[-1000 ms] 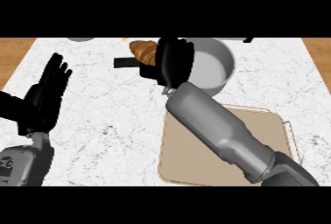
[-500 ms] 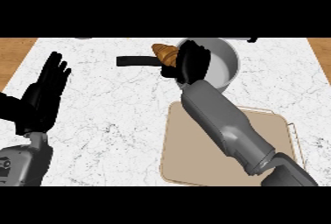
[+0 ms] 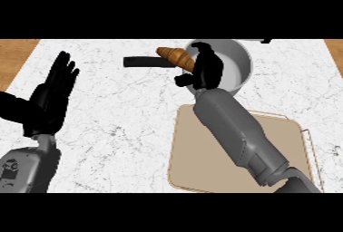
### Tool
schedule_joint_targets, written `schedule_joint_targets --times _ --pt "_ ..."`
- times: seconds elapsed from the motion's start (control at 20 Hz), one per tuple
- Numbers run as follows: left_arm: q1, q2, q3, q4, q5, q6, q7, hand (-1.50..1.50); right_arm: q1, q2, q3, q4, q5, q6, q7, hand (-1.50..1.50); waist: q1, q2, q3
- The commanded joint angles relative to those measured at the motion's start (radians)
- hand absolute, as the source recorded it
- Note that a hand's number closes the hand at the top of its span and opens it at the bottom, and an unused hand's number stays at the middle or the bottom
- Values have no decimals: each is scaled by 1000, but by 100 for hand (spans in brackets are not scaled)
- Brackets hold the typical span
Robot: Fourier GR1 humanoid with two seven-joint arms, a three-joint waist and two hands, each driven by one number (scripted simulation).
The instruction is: Pick the croissant from the tray and place it in the pot
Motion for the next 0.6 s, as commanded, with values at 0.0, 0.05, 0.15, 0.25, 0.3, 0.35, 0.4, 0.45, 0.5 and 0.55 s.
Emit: schedule_joint_targets --times 0.0,0.05,0.15,0.25,0.3,0.35,0.4,0.45,0.5,0.55 --pt "-16 -16 -13 -3 -8 12 16 0 20 0 -65 -112 -151 -73 -174 -150 0 -3 2" --pt "-18 21 23 -18 24 -13 44 0 57 0 -75 -113 -175 -114 -230 -150 8 -2 2" --pt "-14 15 17 -13 5 -1 28 0 72 0 -116 -131 -238 -133 -324 -150 -4 -2 2" --pt "1 19 16 -23 -3 0 32 0 90 0 -113 -189 -315 -157 -381 -150 -6 -11 1" --pt "6 -9 2 4 -21 10 -20 0 78 0 -153 -189 -350 -146 -414 -150 -18 -9 0" --pt "0 26 28 -17 1 -2 41 0 88 0 -180 -174 -384 -144 -461 -150 -17 -10 1" --pt "57 -10 7 -15 -14 7 -14 0 121 0 -210 -223 -414 -111 -502 -150 -40 -17 0" --pt "31 10 36 5 -5 1 -11 0 134 0 -227 -225 -448 -109 -567 -150 -41 -15 0" --pt "8 7 29 -45 -4 22 53 0 179 -22 -267 -238 -463 -58 -620 -150 -57 -21 0" --pt "3 30 78 45 25 -28 -10 0 171 0 -227 -207 -491 -80 -630 -150 -57 -22 -2"
